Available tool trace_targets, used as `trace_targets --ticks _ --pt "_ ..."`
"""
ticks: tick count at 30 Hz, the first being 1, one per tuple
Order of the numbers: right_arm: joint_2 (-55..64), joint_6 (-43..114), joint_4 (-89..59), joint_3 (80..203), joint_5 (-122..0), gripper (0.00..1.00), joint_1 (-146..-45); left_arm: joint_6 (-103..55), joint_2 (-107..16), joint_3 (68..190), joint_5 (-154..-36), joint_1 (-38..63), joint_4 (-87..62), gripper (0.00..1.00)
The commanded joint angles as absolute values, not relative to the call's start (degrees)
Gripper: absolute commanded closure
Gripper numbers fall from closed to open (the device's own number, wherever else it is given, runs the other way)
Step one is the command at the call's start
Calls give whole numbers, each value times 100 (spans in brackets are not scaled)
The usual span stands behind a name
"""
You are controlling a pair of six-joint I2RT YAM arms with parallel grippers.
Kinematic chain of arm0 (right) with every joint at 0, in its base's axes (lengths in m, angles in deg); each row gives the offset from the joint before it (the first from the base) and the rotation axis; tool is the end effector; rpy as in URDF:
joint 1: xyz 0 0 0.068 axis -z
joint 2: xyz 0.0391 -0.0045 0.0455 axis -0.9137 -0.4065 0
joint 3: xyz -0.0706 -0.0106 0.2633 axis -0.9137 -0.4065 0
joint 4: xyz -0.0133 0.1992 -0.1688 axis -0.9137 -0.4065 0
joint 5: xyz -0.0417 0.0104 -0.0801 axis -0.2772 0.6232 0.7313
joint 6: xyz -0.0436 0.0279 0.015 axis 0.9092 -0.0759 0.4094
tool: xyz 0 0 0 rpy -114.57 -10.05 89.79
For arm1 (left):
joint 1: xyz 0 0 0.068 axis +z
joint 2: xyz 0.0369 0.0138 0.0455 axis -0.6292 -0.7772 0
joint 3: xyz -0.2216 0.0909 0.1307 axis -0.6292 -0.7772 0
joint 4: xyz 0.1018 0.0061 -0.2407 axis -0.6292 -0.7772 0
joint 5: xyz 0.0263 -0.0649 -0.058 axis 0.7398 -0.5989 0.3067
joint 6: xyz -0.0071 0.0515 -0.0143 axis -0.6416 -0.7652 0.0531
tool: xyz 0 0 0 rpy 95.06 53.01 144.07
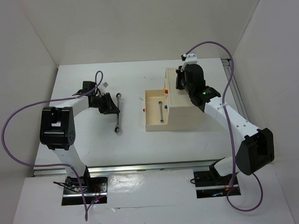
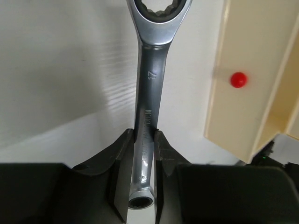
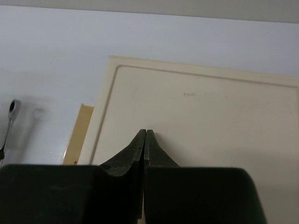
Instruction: Sort the tools into containers
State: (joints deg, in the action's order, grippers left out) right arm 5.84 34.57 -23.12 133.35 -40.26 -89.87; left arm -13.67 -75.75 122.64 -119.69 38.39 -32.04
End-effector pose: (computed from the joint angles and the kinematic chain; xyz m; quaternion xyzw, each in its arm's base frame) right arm 0.3032 0.1254 0.3400 -0.0523 0.8193 0.0644 0.5673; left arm 0.3733 -0.0232 0.1711 -0.0890 0.9194 -0.3185 0.2129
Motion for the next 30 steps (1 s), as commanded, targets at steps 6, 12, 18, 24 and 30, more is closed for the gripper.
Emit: trace_targets --ticks 6,12,18,24,30 --pt "158 3434 -3761 12996 -3985 100 -8966 123 -6429 11858 -13144 3461 -1161 100" --pt "105 3434 -3761 12996 -3932 100 -8966 949 -6471 12446 -13075 2863 -748 100" --pt "44 3434 -3814 12996 -3818 100 -9027 1512 -7226 13307 -12996 2160 -151 100" --pt "44 3434 -3814 12996 -3765 100 -9080 1460 -8237 13775 -12943 1843 165 100" --pt "-17 3434 -3753 12996 -3765 100 -9080 1311 -8449 13273 -13004 1843 589 100"
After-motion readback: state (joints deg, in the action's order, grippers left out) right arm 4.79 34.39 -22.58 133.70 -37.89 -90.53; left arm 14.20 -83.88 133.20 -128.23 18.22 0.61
